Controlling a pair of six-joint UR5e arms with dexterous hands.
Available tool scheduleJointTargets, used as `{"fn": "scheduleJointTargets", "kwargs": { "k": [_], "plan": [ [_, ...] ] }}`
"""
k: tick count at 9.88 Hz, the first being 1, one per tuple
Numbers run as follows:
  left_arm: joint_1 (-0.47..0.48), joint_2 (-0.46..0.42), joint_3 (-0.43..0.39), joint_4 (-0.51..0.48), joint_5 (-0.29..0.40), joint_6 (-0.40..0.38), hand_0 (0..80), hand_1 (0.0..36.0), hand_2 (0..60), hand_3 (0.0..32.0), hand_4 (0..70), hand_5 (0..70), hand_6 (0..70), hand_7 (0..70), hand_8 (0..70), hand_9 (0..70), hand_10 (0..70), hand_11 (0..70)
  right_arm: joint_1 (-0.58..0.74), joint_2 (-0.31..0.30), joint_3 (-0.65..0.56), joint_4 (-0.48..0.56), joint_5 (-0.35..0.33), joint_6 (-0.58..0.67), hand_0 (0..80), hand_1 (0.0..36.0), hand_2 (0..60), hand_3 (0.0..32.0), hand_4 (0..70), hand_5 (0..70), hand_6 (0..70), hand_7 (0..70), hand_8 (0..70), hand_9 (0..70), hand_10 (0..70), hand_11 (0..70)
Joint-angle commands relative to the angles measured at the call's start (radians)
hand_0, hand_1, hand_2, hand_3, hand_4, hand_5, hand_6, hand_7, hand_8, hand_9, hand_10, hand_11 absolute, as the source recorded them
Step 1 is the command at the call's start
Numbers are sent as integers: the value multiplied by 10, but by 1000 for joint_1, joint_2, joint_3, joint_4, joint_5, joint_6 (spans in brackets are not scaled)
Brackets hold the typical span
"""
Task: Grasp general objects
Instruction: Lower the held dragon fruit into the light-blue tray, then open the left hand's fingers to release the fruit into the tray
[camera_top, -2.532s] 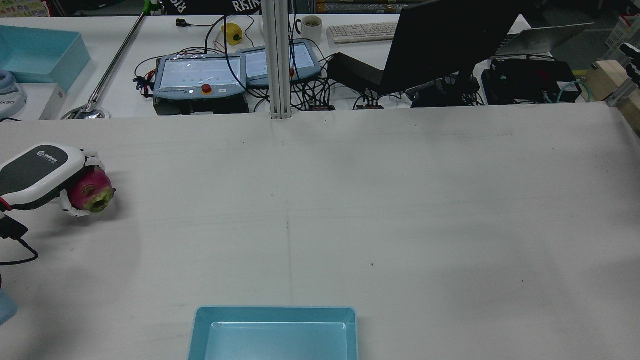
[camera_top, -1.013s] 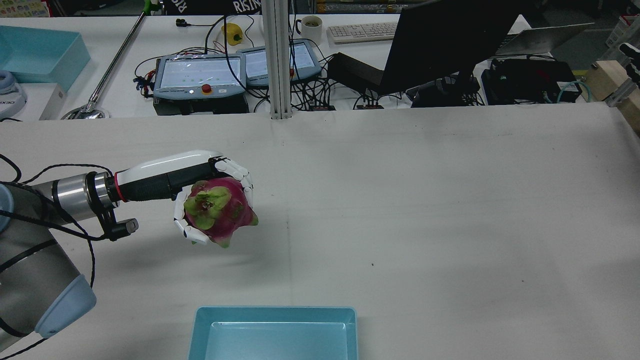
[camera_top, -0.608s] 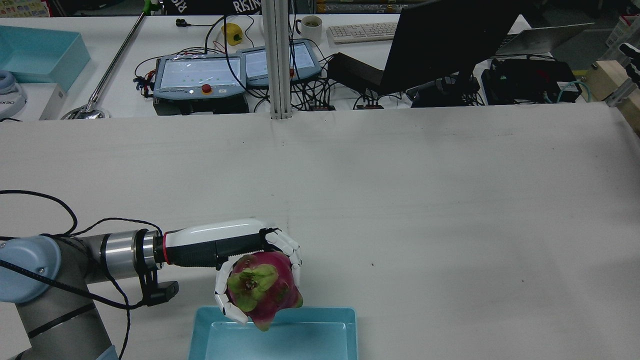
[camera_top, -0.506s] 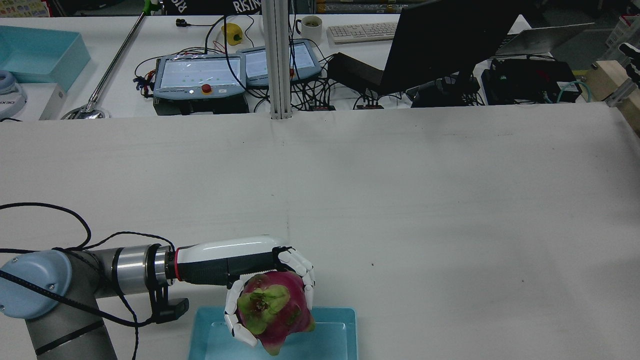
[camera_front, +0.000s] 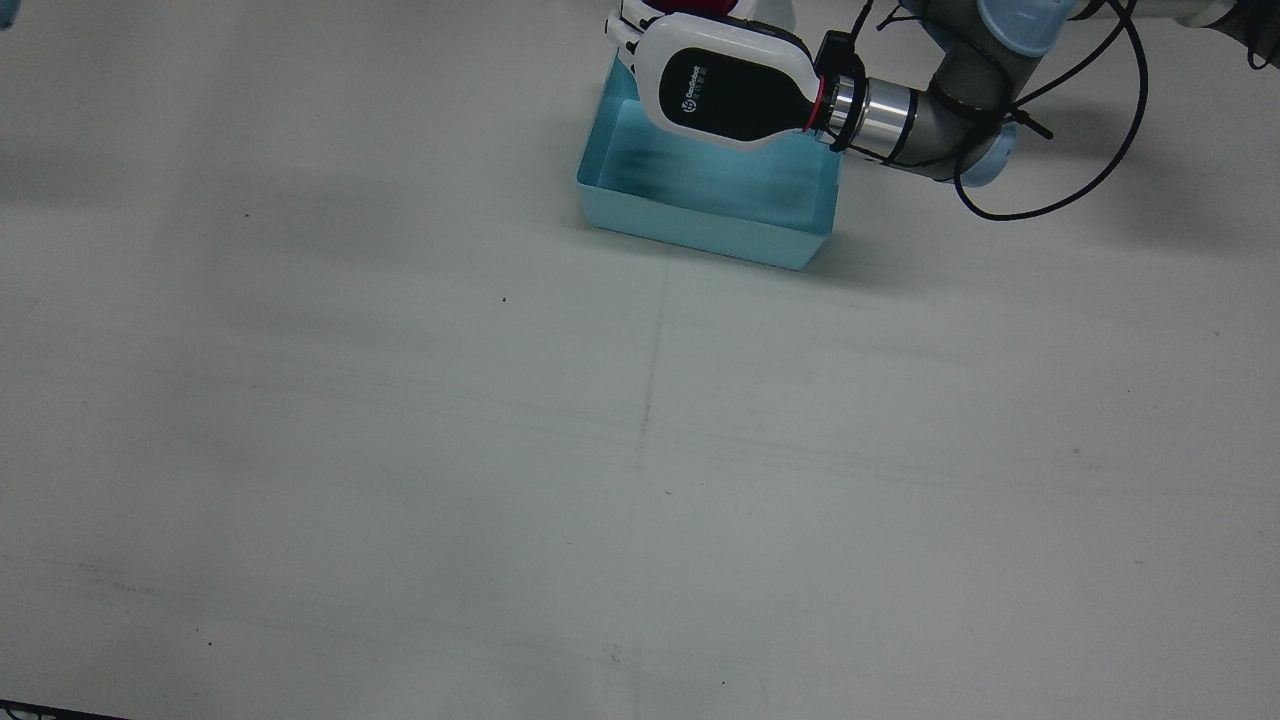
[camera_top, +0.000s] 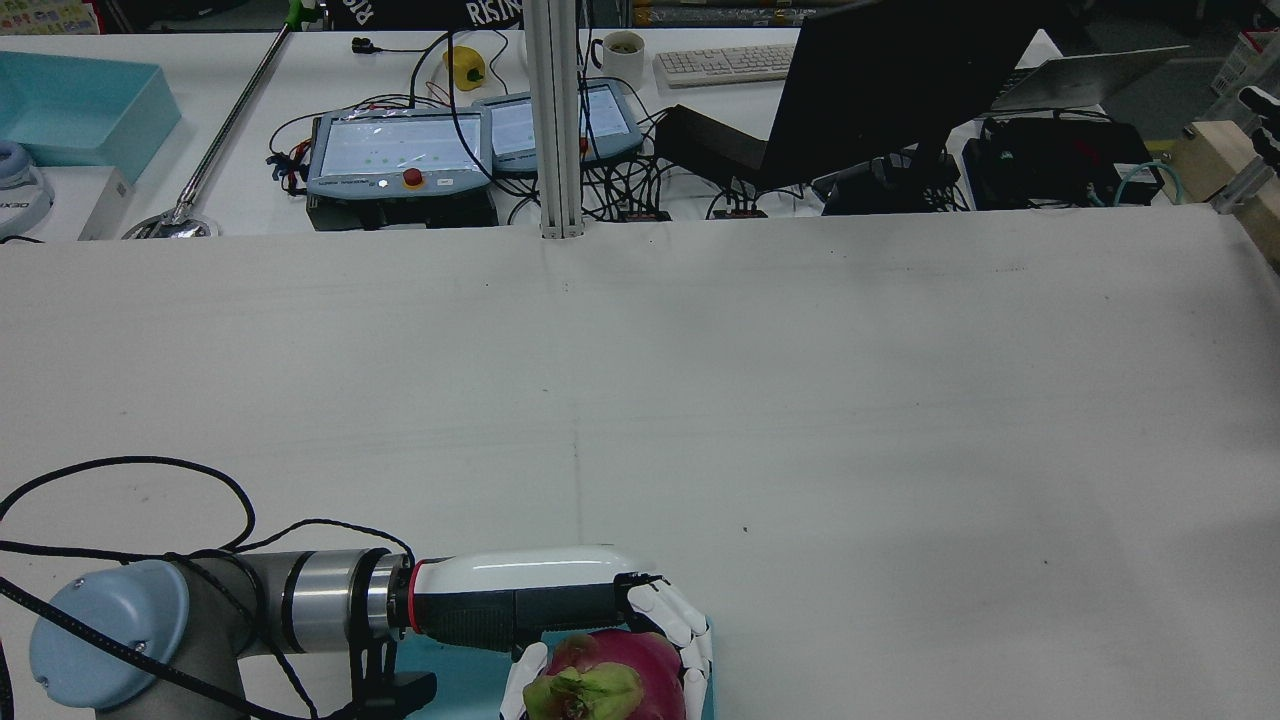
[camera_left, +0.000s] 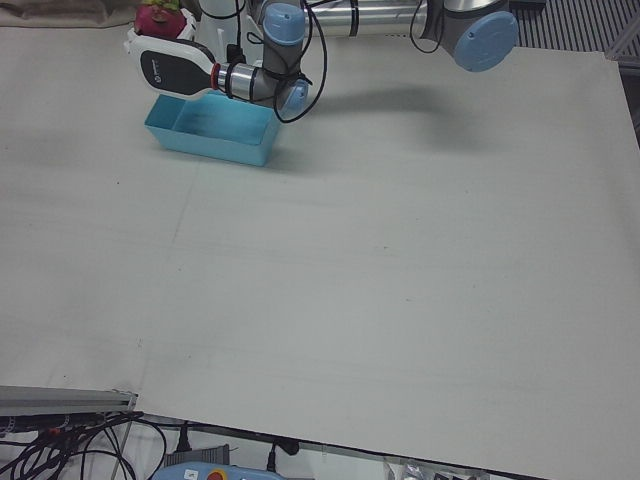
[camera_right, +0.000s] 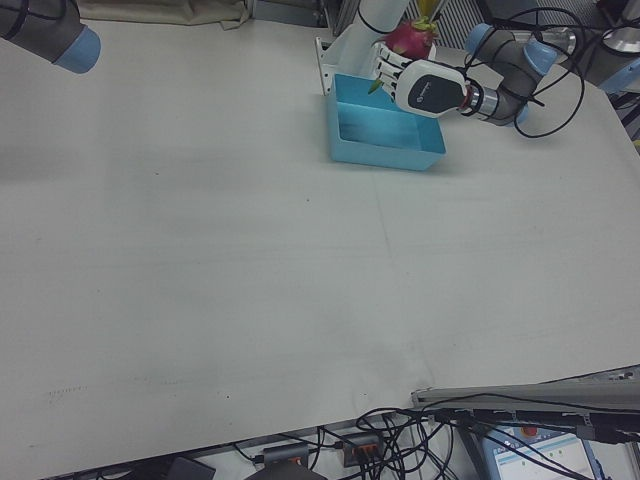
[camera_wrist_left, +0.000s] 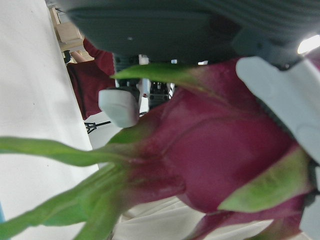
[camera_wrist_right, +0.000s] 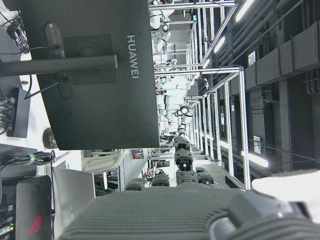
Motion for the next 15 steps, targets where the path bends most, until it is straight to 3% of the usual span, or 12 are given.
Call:
{"fn": "scheduleJointTargets", "kwargs": {
  "k": [1, 2, 3, 6, 7, 8, 10, 12, 13, 15],
  "plan": [
    [-12, 4, -4, -12, 6, -17, 594, 274, 362, 0, 503, 332, 283, 497, 145, 237, 193, 298, 0, 1, 0, 0, 0, 0, 0, 0, 0, 0, 0, 0, 0, 0, 0, 0, 0, 0],
    [-20, 17, 2, -24, 7, -17, 588, 272, 337, 0, 478, 305, 214, 388, 84, 132, 81, 136, 0, 1, 0, 0, 0, 0, 0, 0, 0, 0, 0, 0, 0, 0, 0, 0, 0, 0],
    [-27, 68, 6, -64, 7, -14, 589, 274, 323, 0, 463, 288, 185, 331, 55, 79, 44, 82, 0, -1, 0, 0, 0, 0, 0, 0, 0, 0, 0, 0, 0, 0, 0, 0, 0, 0],
    [-75, 189, 32, -132, 10, -8, 565, 255, 298, 0, 401, 241, 144, 243, 34, 34, 0, 1, 0, 1, 0, 0, 0, 0, 0, 0, 0, 0, 0, 0, 0, 0, 0, 0, 0, 0],
    [-81, 209, 22, -144, 12, -7, 555, 247, 283, 0, 382, 223, 128, 212, 27, 28, 0, 0, 0, -1, 0, 0, 0, 0, 0, 0, 0, 0, 0, 0, 0, 0, 0, 0, 0, 0],
    [-80, 214, 13, -159, 17, -8, 531, 214, 218, 0, 334, 174, 100, 165, 18, 19, 0, 0, 0, 1, 0, 0, 0, 0, 0, 0, 0, 0, 0, 0, 0, 0, 0, 0, 0, 0],
    [-80, 211, -18, -161, 17, -8, 509, 176, 127, 0, 294, 119, 78, 141, 5, 14, 0, 0, 0, -1, 0, 0, 0, 0, 0, 0, 0, 0, 0, 0, 0, 0, 0, 0, 0, 0],
    [-76, 205, -35, -157, 17, -10, 518, 196, 150, 0, 278, 68, 75, 144, 5, 14, 0, 0, 0, 1, 0, 0, 0, 0, 0, 0, 0, 0, 0, 0, 0, 0, 0, 0, 0, 0],
    [-75, 198, -35, -153, 17, -10, 510, 188, 139, 0, 252, 32, 66, 134, 3, 12, 0, 0, 0, -1, 0, 0, 0, 0, 0, 0, 0, 0, 0, 0, 0, 0, 0, 0, 0, 0],
    [-75, 169, -35, -144, 17, -11, 492, 154, 19, 0, 124, 3, 14, 76, 0, 1, 0, 0, 0, 1, 0, 0, 0, 0, 0, 0, 0, 0, 0, 0, 0, 0, 0, 0, 0, 0]
  ]
}}
